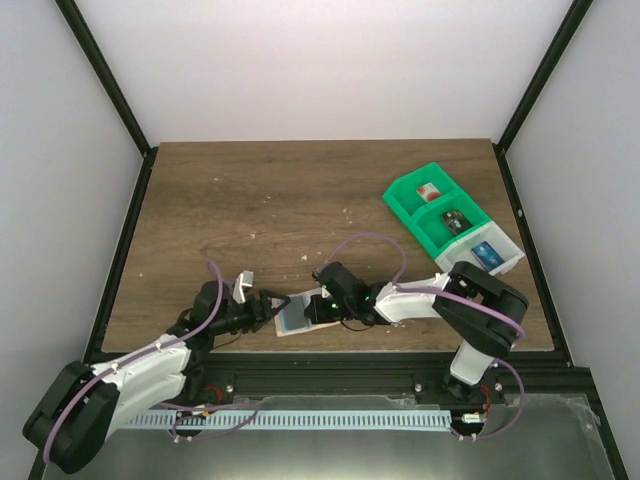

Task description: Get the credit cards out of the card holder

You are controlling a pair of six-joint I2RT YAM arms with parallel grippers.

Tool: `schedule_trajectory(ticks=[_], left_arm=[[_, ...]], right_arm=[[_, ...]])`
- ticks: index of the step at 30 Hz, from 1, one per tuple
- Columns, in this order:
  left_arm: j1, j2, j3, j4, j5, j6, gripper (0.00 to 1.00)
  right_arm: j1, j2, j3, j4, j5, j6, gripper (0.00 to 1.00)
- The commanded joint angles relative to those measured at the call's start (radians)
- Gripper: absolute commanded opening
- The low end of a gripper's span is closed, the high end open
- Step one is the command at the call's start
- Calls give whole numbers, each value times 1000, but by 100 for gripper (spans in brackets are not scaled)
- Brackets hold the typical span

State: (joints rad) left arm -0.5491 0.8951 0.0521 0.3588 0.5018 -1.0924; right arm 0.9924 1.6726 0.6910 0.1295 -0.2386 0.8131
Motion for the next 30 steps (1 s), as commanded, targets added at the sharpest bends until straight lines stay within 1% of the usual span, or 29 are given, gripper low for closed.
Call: schedule_trajectory(ticks=[1,6,13,19,26,30], left_arm=[[-7,39,4,52,7,-4,82],[-11,75,9,81,11,-10,85],[-26,122,17,142,44,-43,86],[-66,149,38,137,5,-45,87],[-71,208,29,166,-5,-54,87],[-75,209,36,152,-5,-55,88]], right_arm=[[9,30,-27,-3,-10,13,1],[9,27,-36,9,-17,20,1],[9,17,-49,19,-16,27,1],[9,12,-52,21,-12,27,0],[9,6,-60,22,-8,31,0],[9,5,-61,24,-6,32,1]])
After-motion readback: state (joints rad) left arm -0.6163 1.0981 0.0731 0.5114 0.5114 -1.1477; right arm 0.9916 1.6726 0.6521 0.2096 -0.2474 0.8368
